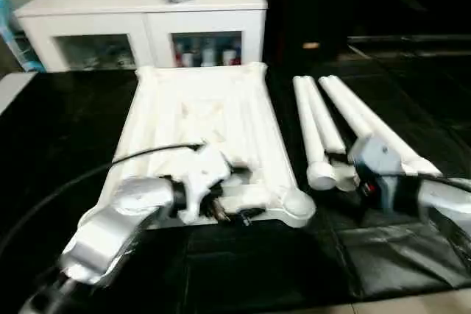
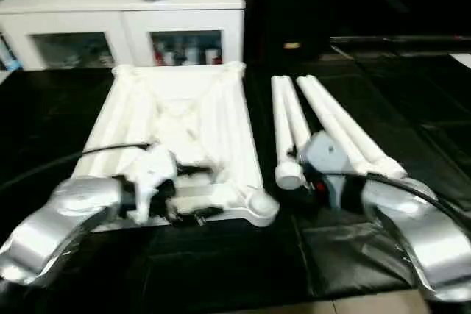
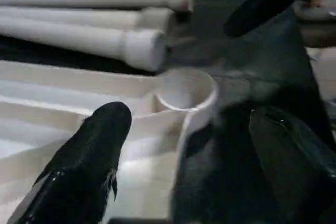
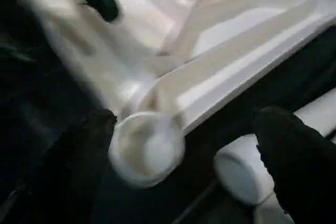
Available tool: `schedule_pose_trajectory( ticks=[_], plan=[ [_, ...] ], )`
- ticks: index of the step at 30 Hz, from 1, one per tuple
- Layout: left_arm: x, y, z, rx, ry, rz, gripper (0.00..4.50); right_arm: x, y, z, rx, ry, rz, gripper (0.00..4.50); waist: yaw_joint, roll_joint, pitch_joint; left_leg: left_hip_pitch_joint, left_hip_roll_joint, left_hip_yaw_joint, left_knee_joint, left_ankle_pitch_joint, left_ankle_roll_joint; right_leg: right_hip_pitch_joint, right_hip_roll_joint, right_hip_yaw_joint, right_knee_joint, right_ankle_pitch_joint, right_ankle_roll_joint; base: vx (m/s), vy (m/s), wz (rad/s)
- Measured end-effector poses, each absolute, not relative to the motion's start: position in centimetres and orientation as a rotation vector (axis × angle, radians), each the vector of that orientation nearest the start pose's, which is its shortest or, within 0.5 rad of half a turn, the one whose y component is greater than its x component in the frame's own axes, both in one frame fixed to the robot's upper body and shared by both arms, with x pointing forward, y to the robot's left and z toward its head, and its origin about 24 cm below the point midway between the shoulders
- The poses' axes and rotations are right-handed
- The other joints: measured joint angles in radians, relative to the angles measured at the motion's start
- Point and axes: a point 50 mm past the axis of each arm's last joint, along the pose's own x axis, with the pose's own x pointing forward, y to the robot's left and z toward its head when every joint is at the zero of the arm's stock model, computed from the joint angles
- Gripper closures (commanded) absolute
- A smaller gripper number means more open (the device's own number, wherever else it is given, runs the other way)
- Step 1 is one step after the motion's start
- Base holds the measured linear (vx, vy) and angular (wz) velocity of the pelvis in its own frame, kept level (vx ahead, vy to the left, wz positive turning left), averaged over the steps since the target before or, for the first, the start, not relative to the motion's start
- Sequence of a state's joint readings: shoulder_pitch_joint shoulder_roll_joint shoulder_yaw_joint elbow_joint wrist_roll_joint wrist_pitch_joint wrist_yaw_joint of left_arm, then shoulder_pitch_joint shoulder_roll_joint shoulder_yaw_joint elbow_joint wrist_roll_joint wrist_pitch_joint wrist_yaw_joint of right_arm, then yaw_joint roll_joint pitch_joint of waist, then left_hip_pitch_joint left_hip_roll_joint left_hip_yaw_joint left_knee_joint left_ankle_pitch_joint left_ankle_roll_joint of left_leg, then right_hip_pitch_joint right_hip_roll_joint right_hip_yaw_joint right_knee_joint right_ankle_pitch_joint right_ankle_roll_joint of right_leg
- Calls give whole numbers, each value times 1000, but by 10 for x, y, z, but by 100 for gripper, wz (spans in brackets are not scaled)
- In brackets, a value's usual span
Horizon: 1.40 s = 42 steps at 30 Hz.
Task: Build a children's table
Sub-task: Move to table, then move table base
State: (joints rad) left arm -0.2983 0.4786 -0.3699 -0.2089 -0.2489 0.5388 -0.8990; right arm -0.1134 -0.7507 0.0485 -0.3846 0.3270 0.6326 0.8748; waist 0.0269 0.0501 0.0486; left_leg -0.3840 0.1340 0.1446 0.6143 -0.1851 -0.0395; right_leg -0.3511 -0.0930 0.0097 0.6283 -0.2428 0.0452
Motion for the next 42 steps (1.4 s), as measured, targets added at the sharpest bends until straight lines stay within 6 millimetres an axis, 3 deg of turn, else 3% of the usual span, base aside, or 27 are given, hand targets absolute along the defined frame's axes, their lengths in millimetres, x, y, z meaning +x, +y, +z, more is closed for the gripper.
schedule_pose_trajectory(
  ticks=[6,12,15,16,20,21,24,31,42],
  plan=[
    [250,99,70,341,467,-1344,114,223,-192,114,-324,444,1068,0,6,8,1,-1,2,2,-1,0,0,-1,1,0,0,2,-3,0,0,0],
    [253,98,71,366,486,-1346,159,221,-193,113,-307,464,1089,0,6,11,-1,-2,4,3,-1,0,0,-1,1,-2,-2,5,-9,18,-1,0],
    [257,99,73,383,496,-1332,174,220,-193,113,-307,470,1093,0,8,12,-2,-4,5,4,-6,0,0,-2,1,-5,-8,5,-8,18,-1,0],
    [258,99,73,389,499,-1324,199,220,-194,113,-310,473,1094,0,8,12,-2,-4,6,4,-7,0,1,-1,1,-6,-11,5,-8,0,0,0],
    [260,101,71,400,519,-1301,210,219,-195,114,-314,481,1104,0,8,13,-2,-5,6,4,-11,0,1,0,1,-10,-17,5,-9,0,0,0],
    [259,102,70,396,529,-1301,237,219,-194,113,-314,484,1108,0,9,13,-2,-5,7,4,-11,0,1,0,1,-11,-17,5,-9,0,0,0],
    [258,104,69,393,556,-1304,243,218,-193,112,-313,491,1118,0,10,13,-2,-5,9,4,-11,0,1,1,1,-14,-17,5,-9,0,0,0],
    [255,103,69,397,579,-1320,326,218,-191,110,-313,501,1128,0,10,14,-1,-5,16,10,-11,0,0,2,1,-19,-17,5,-9,0,0,0],
    [255,104,61,475,604,-1302,401,217,-190,109,-317,513,1135,0,9,15,-1,-5,17,11,-12,0,0,2,1,-20,-18,5,-9,0,0,0]
  ],
)
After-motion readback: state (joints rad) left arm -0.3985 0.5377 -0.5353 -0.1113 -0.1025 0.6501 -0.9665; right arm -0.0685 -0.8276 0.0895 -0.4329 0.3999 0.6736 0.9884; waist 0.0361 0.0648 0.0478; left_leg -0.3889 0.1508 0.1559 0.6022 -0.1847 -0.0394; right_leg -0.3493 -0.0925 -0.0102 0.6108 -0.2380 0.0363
